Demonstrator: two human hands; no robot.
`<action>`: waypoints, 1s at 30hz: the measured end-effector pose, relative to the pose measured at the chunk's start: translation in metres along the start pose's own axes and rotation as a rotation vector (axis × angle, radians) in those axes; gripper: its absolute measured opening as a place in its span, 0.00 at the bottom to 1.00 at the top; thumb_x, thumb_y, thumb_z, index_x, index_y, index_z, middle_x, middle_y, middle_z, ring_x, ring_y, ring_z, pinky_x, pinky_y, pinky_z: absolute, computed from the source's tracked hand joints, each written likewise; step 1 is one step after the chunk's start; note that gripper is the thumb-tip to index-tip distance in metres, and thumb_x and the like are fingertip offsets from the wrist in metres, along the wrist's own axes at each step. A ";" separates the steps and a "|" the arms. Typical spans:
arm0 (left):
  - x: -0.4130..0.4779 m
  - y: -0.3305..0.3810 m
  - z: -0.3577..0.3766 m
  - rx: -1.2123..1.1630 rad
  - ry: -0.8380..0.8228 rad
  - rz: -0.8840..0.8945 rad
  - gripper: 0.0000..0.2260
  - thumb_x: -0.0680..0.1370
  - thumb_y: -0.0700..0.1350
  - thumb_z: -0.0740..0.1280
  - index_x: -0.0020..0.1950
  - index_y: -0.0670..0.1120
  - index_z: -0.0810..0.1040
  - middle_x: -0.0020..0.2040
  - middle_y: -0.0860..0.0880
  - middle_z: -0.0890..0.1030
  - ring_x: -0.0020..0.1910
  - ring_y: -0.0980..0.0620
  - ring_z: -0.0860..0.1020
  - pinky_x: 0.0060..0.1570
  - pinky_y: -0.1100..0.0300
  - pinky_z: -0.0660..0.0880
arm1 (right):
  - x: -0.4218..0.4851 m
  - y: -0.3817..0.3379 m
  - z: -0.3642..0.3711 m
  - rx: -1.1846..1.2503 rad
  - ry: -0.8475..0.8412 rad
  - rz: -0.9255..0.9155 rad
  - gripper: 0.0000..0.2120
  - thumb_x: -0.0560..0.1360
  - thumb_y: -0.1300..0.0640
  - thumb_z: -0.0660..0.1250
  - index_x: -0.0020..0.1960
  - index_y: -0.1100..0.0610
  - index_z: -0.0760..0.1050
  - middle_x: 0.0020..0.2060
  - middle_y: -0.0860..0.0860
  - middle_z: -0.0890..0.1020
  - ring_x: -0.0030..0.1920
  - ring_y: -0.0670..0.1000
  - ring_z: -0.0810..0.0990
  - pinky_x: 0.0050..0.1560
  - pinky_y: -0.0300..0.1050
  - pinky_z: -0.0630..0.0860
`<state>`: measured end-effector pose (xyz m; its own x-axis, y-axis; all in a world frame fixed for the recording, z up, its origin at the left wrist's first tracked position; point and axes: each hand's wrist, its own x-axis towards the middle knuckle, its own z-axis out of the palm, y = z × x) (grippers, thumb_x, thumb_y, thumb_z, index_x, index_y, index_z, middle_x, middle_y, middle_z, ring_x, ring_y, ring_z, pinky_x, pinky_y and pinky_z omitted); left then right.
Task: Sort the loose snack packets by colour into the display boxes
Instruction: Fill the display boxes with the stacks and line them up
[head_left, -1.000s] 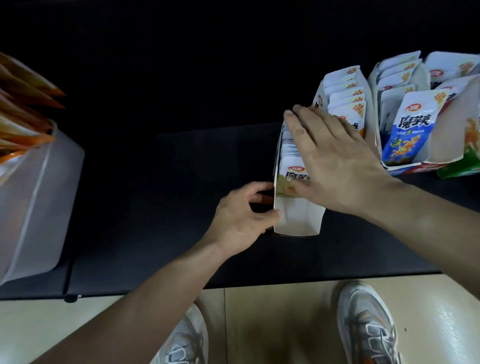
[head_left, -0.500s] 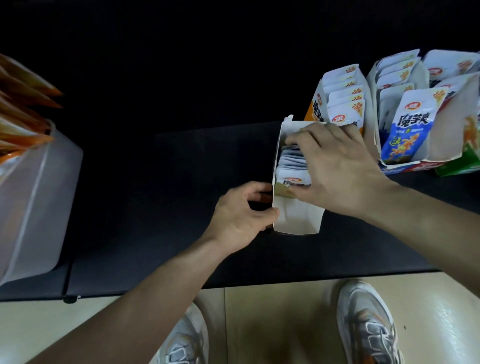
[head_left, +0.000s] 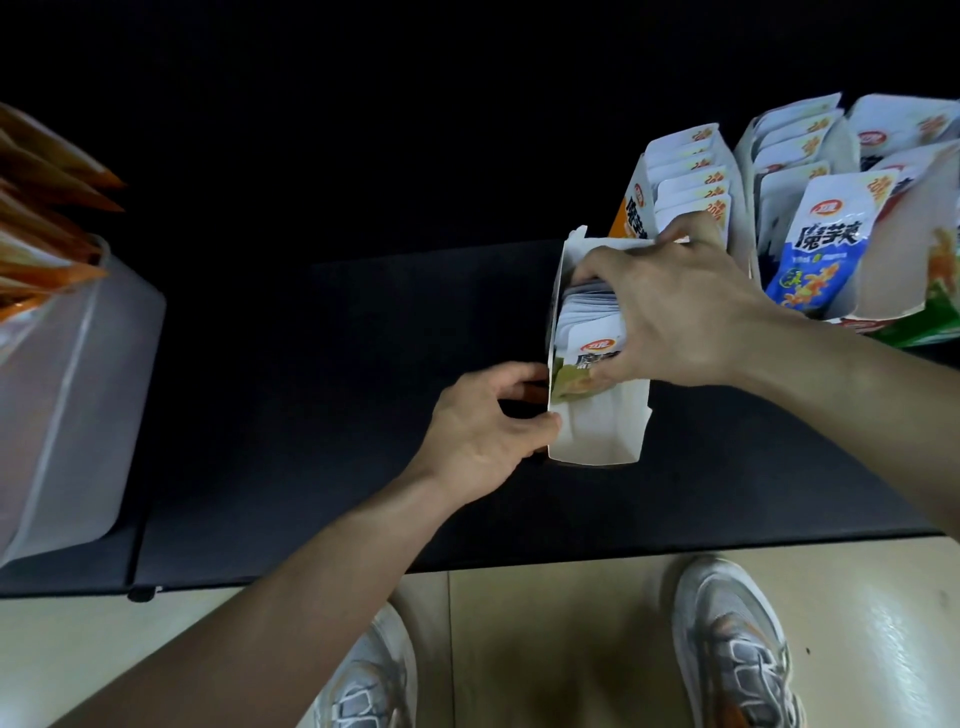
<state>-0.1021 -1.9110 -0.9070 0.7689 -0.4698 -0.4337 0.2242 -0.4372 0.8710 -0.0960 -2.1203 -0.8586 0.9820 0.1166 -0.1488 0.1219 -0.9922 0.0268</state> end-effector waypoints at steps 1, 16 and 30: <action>0.000 0.000 0.000 0.001 0.002 0.002 0.19 0.74 0.44 0.74 0.64 0.56 0.80 0.53 0.59 0.82 0.49 0.61 0.83 0.41 0.66 0.80 | 0.000 0.000 -0.002 0.006 -0.007 0.002 0.38 0.62 0.30 0.73 0.64 0.46 0.68 0.46 0.49 0.82 0.53 0.57 0.77 0.62 0.49 0.52; 0.000 0.002 0.000 0.000 -0.023 -0.003 0.19 0.75 0.44 0.74 0.64 0.57 0.79 0.52 0.60 0.81 0.45 0.60 0.84 0.39 0.67 0.79 | -0.009 -0.006 0.019 -0.028 0.270 0.031 0.47 0.59 0.42 0.80 0.72 0.54 0.66 0.63 0.55 0.73 0.62 0.61 0.71 0.62 0.60 0.65; 0.002 0.003 0.003 0.017 -0.014 -0.019 0.17 0.74 0.45 0.75 0.61 0.57 0.78 0.52 0.59 0.81 0.45 0.61 0.83 0.39 0.66 0.80 | -0.011 -0.006 0.026 0.002 0.314 0.040 0.49 0.68 0.41 0.72 0.79 0.60 0.55 0.75 0.59 0.65 0.75 0.61 0.63 0.73 0.61 0.62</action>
<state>-0.1012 -1.9155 -0.9059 0.7559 -0.4723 -0.4533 0.2282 -0.4590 0.8587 -0.1116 -2.1169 -0.8825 0.9826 0.0856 0.1647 0.0826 -0.9963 0.0250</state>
